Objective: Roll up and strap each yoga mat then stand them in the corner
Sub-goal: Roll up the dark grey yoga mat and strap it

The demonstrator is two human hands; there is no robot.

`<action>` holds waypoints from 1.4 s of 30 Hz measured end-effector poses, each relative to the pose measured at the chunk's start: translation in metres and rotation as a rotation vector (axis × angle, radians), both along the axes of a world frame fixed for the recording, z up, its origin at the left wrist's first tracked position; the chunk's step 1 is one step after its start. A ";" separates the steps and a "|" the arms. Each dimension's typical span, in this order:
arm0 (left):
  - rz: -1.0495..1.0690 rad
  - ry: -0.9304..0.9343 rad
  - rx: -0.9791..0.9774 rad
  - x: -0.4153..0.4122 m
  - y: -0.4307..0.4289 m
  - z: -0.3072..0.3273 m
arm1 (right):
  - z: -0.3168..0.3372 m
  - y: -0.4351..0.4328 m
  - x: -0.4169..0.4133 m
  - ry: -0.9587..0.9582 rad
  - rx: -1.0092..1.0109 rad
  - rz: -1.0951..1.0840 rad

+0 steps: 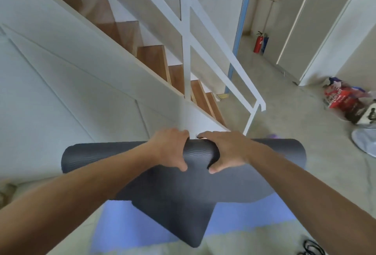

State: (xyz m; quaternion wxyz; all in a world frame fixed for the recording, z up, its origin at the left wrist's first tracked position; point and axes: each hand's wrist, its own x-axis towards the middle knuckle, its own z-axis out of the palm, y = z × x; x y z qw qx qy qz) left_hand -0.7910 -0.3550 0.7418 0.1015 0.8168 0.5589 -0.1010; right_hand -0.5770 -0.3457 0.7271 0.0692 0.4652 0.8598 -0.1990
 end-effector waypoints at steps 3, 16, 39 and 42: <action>0.158 -0.248 -0.406 -0.009 -0.004 -0.019 | -0.034 -0.019 0.000 -0.154 0.136 0.125; -0.122 0.079 -0.094 -0.013 -0.024 -0.087 | -0.069 -0.019 -0.011 -0.091 -0.250 -0.012; -0.004 -0.082 -0.503 -0.030 0.010 -0.056 | -0.070 -0.013 -0.013 -0.157 0.007 0.099; -0.174 0.077 -0.311 -0.019 -0.001 -0.054 | -0.054 0.000 -0.006 -0.047 -0.175 -0.028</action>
